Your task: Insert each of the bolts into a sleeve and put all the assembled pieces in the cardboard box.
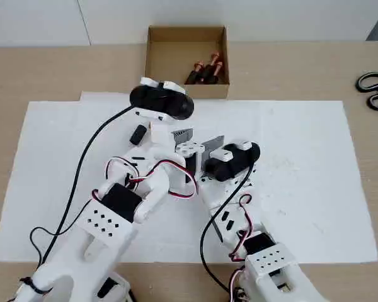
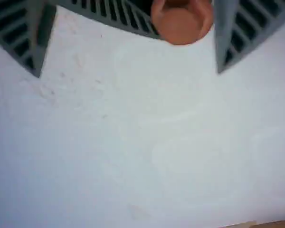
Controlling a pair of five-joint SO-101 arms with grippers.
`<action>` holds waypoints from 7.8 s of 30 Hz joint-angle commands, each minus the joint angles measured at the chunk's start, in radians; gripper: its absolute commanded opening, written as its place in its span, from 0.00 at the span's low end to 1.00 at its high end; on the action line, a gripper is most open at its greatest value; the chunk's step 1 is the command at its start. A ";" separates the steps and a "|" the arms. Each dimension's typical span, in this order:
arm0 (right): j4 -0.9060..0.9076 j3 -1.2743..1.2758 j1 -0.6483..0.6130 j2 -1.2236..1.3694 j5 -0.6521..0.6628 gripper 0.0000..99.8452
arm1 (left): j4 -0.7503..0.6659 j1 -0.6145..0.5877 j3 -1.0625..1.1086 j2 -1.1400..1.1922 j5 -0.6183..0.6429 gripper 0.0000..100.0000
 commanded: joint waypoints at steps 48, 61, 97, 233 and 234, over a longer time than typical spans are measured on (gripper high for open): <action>0.972 -2.441 0.191 1.598 0.081 0.00 | 0.617 -0.658 -0.194 -0.026 -0.219 0.34; 0.972 -3.150 0.189 2.206 0.081 0.00 | 0.623 -0.658 -0.194 -0.026 -0.219 0.34; 1.526 -3.303 0.137 1.995 0.075 0.21 | 0.623 -0.657 -0.194 -0.025 -0.273 0.34; 1.954 -2.536 -0.068 1.532 -0.287 0.00 | 0.643 -0.858 -0.113 -0.026 -0.275 0.34; 1.952 -2.487 -0.067 1.494 -0.244 0.00 | 0.643 -0.852 -0.113 -0.026 -0.272 0.34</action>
